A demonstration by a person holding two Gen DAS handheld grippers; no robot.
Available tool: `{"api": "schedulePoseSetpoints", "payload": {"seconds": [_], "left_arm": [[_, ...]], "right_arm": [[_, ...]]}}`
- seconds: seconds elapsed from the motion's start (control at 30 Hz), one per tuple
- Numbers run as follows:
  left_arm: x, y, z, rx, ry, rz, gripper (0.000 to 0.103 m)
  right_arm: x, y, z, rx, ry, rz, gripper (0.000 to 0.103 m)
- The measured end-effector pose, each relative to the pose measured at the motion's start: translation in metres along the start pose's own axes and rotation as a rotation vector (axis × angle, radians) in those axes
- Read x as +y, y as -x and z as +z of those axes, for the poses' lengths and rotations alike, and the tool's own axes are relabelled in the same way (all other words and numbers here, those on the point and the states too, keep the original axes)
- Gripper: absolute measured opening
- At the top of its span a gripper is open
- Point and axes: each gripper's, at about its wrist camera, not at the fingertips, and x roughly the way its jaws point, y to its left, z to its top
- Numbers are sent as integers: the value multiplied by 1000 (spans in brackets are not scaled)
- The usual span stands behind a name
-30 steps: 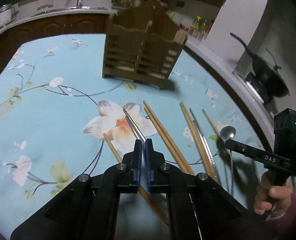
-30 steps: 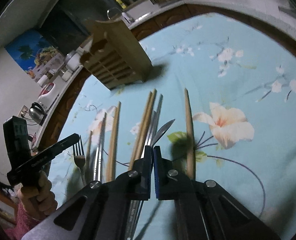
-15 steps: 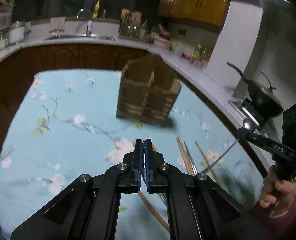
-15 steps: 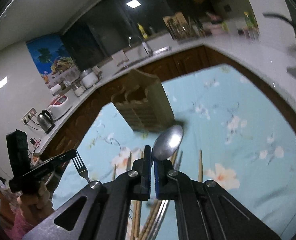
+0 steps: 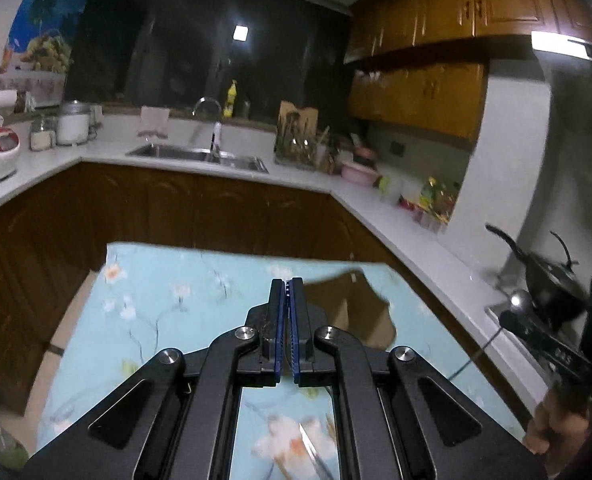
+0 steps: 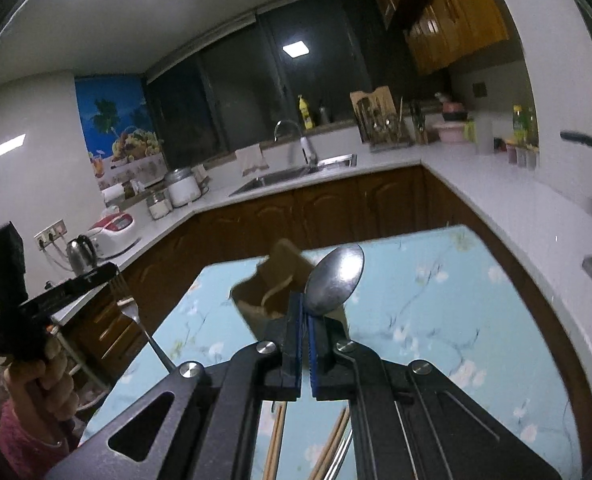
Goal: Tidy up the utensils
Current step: 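Lift the fork with the left tool while the right tool lifts the spoon, then lower the fork into the wooden holder and open the left tool while the right tool drops the spoon in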
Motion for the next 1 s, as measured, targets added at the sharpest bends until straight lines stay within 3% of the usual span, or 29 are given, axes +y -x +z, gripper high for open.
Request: {"api": "schedulePoseSetpoints", "payload": {"seconds": [0.23,0.4,0.73,1.0], "left_arm": [[3,-48,42,-96,34,78,2],[3,-85,52,-148,32,129,2],[-2,-168,6,-10,-41,162,2],[-13,-186,-14,50,-81,130,3]], "right_arm": [[8,-25,40,-89,48,-21,2],[6,-66,47,-63,72,-40,2],[-5,-149,9,107,88,-68,2],[-13,-166,-10,176,75,-66,2]]}}
